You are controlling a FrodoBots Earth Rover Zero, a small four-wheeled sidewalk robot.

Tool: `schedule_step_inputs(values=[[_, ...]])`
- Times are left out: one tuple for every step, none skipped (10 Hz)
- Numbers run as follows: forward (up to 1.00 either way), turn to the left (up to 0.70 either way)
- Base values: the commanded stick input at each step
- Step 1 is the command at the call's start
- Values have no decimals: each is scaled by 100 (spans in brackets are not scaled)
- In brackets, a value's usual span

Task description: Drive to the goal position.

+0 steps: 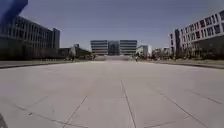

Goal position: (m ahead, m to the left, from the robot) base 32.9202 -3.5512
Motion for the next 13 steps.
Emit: schedule_step_inputs(values=[[100,0],[100,0],[100,12],[100,33],[100,26],[100,0],[100,0],[100,0],[100,0],[100,0],[100,0],[100,0],[100,0]])
